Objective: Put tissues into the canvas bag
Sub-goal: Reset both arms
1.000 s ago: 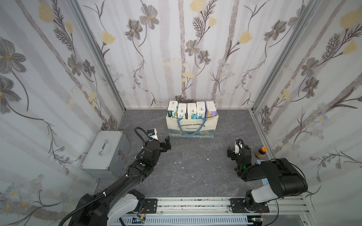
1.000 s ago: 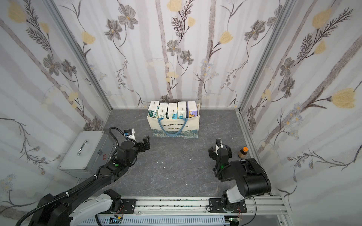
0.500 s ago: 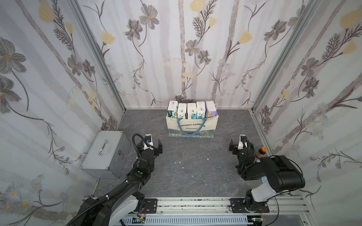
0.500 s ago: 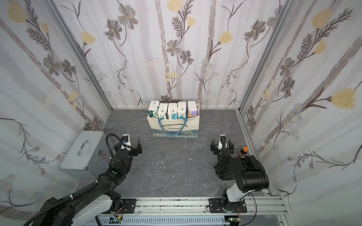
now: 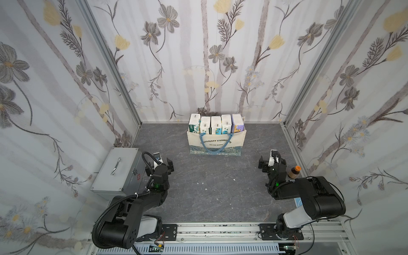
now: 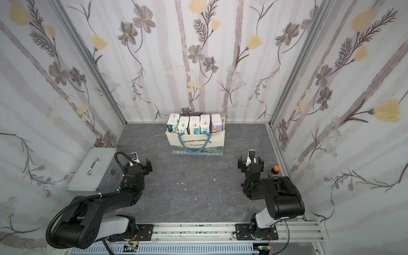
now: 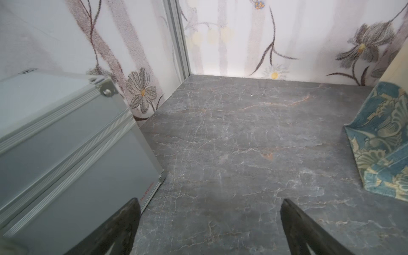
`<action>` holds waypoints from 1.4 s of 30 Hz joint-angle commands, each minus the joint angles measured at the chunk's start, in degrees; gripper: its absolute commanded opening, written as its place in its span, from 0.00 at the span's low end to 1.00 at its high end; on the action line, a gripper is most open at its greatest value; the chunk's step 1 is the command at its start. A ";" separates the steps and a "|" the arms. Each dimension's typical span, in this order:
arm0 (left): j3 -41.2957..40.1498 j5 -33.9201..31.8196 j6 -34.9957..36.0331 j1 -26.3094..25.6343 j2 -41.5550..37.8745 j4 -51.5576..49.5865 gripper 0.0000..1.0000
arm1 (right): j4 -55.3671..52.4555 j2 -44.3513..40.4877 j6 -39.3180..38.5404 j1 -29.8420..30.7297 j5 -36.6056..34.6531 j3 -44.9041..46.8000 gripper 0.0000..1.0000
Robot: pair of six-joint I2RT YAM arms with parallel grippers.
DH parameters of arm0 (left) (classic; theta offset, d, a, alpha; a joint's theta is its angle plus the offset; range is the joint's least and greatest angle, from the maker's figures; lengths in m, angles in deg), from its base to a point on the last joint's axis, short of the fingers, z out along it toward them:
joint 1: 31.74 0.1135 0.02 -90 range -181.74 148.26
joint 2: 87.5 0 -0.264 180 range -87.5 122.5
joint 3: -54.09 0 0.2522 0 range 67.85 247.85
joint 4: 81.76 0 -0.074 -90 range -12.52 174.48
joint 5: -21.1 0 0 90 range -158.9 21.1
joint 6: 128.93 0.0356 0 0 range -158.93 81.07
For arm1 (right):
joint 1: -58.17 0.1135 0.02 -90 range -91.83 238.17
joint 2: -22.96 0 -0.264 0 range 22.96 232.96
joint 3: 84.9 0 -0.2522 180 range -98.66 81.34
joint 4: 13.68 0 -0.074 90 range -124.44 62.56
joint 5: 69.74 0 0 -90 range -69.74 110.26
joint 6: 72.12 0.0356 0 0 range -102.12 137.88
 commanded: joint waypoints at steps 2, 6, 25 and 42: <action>1.50 8.10 -0.26 1.84 1.31 1.97 1.00 | 0.66 -0.25 0.26 -0.07 -0.31 -0.33 0.99; 3.72 16.12 1.05 3.99 2.73 -0.67 1.00 | 0.50 -0.20 0.22 -0.07 -0.30 -0.42 0.99; 5.42 21.18 2.27 6.69 15.60 9.21 1.00 | -14.90 -1.43 5.24 -5.09 4.93 -7.36 0.99; 9.43 24.29 -0.32 9.49 16.00 1.88 0.95 | -16.00 -1.34 3.97 -5.49 10.09 -7.96 0.99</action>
